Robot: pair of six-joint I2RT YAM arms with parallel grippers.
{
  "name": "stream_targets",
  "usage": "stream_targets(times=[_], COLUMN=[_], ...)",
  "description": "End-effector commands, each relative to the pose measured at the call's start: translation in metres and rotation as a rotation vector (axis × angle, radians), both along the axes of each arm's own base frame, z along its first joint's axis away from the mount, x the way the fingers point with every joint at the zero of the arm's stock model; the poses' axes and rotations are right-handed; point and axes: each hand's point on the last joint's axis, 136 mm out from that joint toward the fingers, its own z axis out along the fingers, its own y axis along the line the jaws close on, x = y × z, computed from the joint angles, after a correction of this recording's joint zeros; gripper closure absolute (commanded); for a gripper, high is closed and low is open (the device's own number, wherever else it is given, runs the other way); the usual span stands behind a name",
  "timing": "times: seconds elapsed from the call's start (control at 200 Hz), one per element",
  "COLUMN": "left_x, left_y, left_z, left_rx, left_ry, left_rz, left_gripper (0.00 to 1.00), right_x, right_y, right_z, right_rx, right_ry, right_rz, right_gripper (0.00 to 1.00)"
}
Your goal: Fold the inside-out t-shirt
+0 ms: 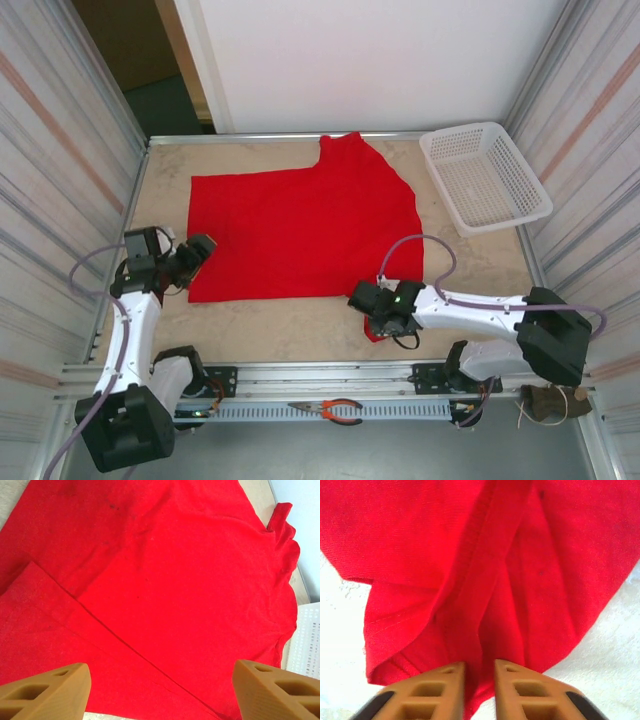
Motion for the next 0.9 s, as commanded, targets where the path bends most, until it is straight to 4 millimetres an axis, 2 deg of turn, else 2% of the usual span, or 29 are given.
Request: stream_targets(times=[0.0,0.2,0.416,0.641,0.897], left_x=[-0.002,-0.015,-0.001,0.015,0.032], left_y=[0.009,0.033,0.044,0.061,0.071], left_z=[0.003,-0.018,-0.044,-0.070,-0.083], left_rx=[0.050,0.152,0.174,0.258,0.310], left_ry=[0.015,0.122,0.192,0.304,0.362], left_rz=[0.016,0.119,0.134,0.098,0.057], left_gripper=[0.24,0.22,0.25,0.29,0.31], right_x=[0.008,0.010,0.016,0.020,0.020], right_y=[-0.002,-0.008,-0.019,-0.032,-0.034], right_z=[0.013,0.034,0.061,0.067,0.062], right_rx=[-0.018,0.028,0.110,0.144,0.168], right_ry=[-0.047,-0.101,-0.174,-0.204,-0.207], right_rz=[-0.028,-0.048,-0.085,-0.118,-0.131], right_gripper=[0.99,1.00,1.00,1.00,1.00])
